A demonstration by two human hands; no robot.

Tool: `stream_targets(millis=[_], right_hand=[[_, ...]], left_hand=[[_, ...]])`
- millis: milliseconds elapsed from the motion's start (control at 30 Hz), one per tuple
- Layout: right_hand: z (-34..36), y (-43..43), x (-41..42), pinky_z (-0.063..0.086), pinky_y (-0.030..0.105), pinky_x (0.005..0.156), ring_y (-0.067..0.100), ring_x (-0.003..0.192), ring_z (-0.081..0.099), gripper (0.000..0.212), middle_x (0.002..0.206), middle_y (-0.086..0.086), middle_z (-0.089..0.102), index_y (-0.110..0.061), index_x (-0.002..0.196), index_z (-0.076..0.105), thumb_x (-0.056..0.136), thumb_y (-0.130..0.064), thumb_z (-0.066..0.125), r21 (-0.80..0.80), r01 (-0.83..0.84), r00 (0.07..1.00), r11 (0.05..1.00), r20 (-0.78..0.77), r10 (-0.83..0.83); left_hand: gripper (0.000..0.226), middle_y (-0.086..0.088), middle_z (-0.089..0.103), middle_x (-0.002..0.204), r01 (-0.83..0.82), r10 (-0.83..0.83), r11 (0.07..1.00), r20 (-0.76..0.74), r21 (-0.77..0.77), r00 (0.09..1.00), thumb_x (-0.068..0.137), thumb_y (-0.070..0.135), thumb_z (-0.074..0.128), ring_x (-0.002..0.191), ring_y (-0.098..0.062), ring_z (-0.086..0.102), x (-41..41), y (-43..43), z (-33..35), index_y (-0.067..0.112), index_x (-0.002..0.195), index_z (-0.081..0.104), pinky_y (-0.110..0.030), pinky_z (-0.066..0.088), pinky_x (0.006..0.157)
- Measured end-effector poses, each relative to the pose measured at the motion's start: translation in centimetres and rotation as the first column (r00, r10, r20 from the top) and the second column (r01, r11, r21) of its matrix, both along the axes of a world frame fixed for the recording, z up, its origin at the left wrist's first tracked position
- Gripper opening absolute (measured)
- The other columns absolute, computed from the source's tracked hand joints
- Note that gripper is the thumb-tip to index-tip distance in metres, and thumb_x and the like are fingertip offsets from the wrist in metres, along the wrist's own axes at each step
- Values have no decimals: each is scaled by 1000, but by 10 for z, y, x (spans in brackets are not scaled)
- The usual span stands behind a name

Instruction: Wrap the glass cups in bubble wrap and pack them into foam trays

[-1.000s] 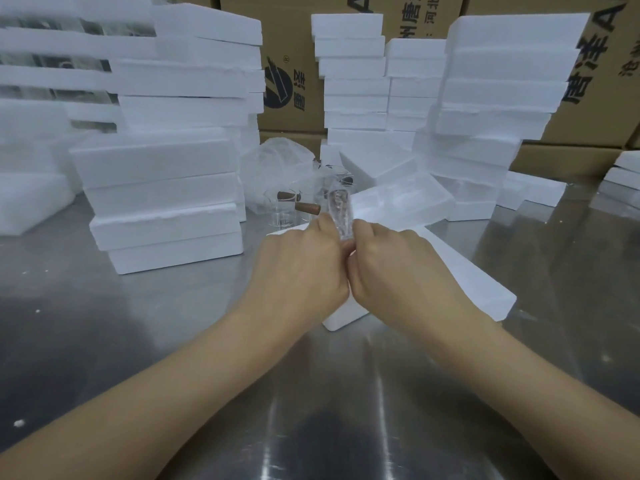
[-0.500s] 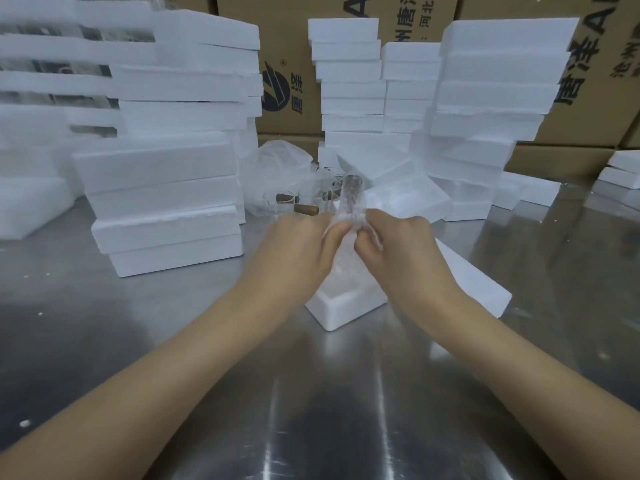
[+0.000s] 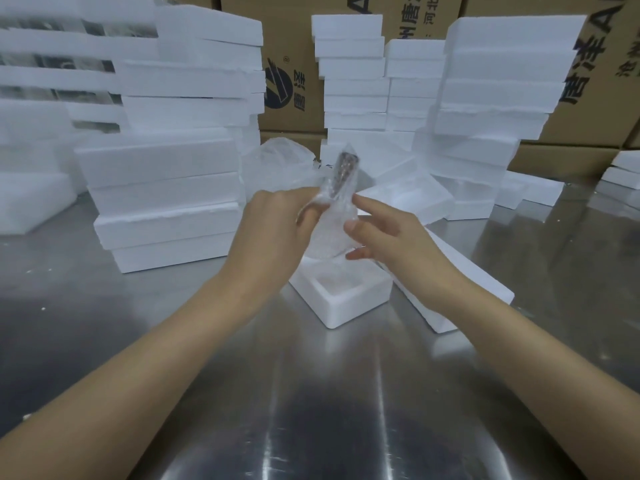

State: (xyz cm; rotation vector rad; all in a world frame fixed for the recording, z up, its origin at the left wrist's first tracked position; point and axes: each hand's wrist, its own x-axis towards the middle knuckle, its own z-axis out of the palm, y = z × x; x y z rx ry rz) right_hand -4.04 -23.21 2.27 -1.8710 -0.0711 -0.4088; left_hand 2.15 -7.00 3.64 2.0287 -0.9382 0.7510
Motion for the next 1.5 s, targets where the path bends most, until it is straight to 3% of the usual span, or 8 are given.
stream_targets(millis=[200,400,600,700,800,1200,1367,1500], right_hand=[[0,-10,5,53,34,93,29,105,66,44,115,10,69,-12,130,57,88,-24,63,361,-121,991,925,-8,133],[-8,1,0,55,42,91,22,93,71,61,106,11,68,-21,122,50,72,-31,83,175,-13,999,985,-43,21],[-14,8,-2,52,45,95,17,95,70,75,116,0,63,-30,128,40,67,-28,84,21,-1,1000,1000,-17,1],[-8,1,1,53,45,94,24,102,68,63,118,13,64,-20,127,43,75,-15,78,247,-59,998,967,19,56],[-6,-5,4,54,39,91,30,106,66,57,122,22,61,-14,127,43,78,-7,72,407,-130,991,904,58,117],[-9,6,-1,51,16,78,6,98,68,48,105,-9,72,-23,112,59,71,-13,83,43,-80,988,996,134,74],[-3,-1,-1,51,47,97,24,114,62,51,121,9,66,-14,126,56,78,-13,73,169,-194,979,966,89,181],[-7,3,-4,51,27,91,10,110,63,52,116,-5,68,-18,123,58,75,-20,78,-40,-165,985,985,47,167]], left_hand=[[33,9,65,75,116,-131,991,-357,-64,925,93,44,57,71,4,59,6,-2,0,15,82,65,-17,48,70],[38,-1,37,53,-27,26,1000,-274,-1,961,92,13,51,51,-13,34,8,-2,-5,9,56,40,-28,24,51],[22,7,67,73,-65,63,998,-123,-11,990,92,15,55,71,-20,59,2,-2,-10,25,92,75,-33,49,65],[30,29,57,104,46,-122,975,-349,-217,929,89,30,63,93,2,58,2,-5,-2,33,119,64,-16,43,83],[16,21,59,85,125,-245,965,-610,-233,754,82,49,51,85,-3,58,5,-6,1,35,87,57,-29,41,91],[41,2,38,53,14,-23,999,-316,-31,948,97,11,42,47,-2,39,-2,-5,-4,17,56,38,-16,30,47],[27,-17,68,92,143,-284,952,-606,-271,743,97,23,48,87,-27,64,-4,-7,2,3,95,66,-45,50,92],[19,-6,71,105,181,-297,952,-611,-246,733,94,13,55,99,-20,66,-2,-9,-1,11,108,67,-40,51,94]])
